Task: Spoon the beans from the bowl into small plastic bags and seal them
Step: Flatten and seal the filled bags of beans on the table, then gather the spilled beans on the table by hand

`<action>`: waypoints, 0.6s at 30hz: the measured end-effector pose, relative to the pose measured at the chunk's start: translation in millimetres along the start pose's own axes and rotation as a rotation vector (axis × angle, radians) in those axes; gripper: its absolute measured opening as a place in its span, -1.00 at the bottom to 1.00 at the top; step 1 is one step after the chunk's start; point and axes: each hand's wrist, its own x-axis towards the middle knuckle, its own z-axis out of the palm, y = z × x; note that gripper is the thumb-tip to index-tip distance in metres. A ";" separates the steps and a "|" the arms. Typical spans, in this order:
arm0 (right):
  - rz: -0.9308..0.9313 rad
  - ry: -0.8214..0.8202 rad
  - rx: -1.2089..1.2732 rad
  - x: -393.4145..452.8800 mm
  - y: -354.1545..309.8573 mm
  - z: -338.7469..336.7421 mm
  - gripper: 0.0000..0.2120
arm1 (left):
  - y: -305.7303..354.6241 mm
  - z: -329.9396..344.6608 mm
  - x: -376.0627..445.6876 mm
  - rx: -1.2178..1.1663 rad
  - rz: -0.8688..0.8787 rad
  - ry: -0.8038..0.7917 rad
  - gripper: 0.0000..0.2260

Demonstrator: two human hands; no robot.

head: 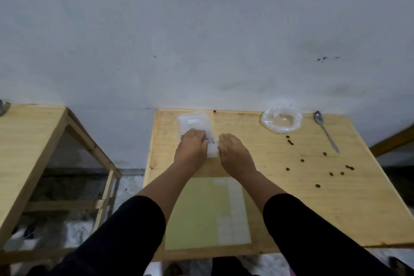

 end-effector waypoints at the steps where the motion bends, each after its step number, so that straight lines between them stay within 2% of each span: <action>1: 0.006 -0.007 0.007 -0.4 7.0 -1.4 -0.62 | 6.7 3.4 -0.1 -0.005 0.001 0.008 -0.79; 4: 0.034 -0.022 0.003 6.1 29.5 -9.1 -0.48 | 24.6 17.8 1.3 0.006 0.022 0.011 -0.69; 8: 0.094 -0.026 0.069 20.2 63.9 -23.2 -0.67 | 44.5 52.0 3.8 -0.004 0.053 0.067 -0.70; 14: 0.064 -0.118 0.086 57.4 135.4 -28.9 -0.71 | 68.9 122.0 24.4 -0.042 -0.090 0.044 -0.69; 18: -0.007 -0.197 0.070 70.5 168.0 -23.9 -0.72 | 71.0 155.8 23.5 -0.016 -0.207 0.145 -0.68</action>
